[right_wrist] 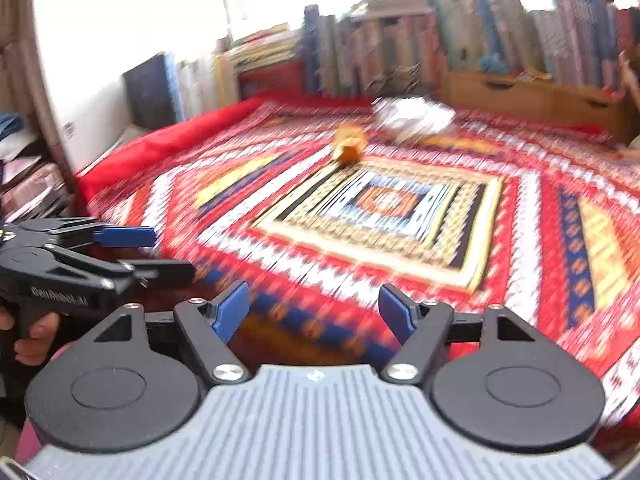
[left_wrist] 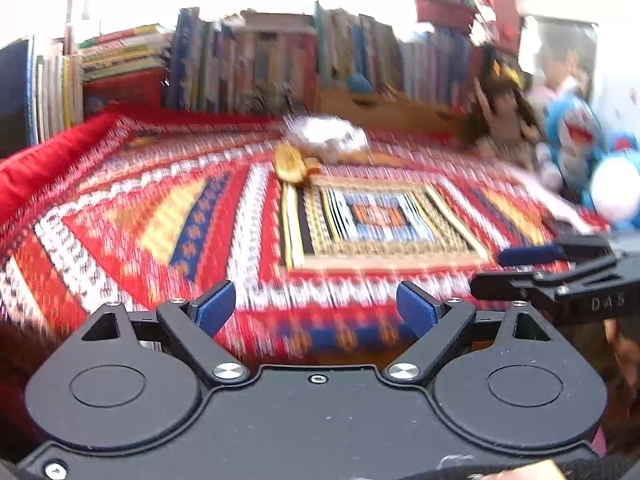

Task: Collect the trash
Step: 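Move both tools back over the blanket toward the bag and crust, then grasp the bread crust with the left tool while the right tool grasps the clear plastic bag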

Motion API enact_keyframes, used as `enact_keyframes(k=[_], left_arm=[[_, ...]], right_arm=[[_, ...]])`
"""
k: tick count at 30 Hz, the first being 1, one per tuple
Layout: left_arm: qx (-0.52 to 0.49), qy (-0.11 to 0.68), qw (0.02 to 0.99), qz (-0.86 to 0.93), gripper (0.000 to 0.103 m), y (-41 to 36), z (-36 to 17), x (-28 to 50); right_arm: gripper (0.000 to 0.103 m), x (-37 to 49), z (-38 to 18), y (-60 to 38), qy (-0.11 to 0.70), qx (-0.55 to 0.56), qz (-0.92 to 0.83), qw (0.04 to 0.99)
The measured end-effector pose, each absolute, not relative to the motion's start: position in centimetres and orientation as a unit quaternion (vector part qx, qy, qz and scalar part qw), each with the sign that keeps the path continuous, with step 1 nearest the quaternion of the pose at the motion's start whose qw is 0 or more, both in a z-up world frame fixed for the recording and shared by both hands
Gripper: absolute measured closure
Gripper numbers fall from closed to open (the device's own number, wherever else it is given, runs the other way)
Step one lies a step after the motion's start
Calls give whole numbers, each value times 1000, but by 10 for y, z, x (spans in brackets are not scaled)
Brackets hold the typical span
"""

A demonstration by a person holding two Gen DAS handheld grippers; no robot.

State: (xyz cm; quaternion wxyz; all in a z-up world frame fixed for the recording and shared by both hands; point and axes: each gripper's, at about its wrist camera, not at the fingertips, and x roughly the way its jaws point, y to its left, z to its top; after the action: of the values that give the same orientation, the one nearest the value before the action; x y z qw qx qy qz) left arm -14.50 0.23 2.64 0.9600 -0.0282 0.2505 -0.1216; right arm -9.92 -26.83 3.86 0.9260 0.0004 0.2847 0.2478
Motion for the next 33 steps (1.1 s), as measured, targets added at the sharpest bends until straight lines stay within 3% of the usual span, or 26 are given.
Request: enact_keyframes(k=[12, 21, 23, 25, 29, 33], left_arm=[[-49, 208, 972, -100, 18, -11, 34, -11], [-37, 251, 963, -87, 24, -37, 6, 77], [-46, 264, 960, -86, 30, -36, -2, 89], [-60, 286, 952, -89, 47, -33, -8, 99], [-75, 303, 945, -100, 63, -30, -19, 112], [-39, 297, 950, -85, 98, -36, -21, 113]], right_arm=[[20, 14, 69, -295, 278, 64, 174, 942], [3, 127, 69, -291, 309, 129, 143, 931], [0, 151, 65, -287, 316, 140, 139, 928], [0, 176, 61, -281, 326, 146, 137, 924], [0, 216, 54, -271, 333, 146, 118, 924], [0, 245, 44, -259, 344, 155, 113, 919]])
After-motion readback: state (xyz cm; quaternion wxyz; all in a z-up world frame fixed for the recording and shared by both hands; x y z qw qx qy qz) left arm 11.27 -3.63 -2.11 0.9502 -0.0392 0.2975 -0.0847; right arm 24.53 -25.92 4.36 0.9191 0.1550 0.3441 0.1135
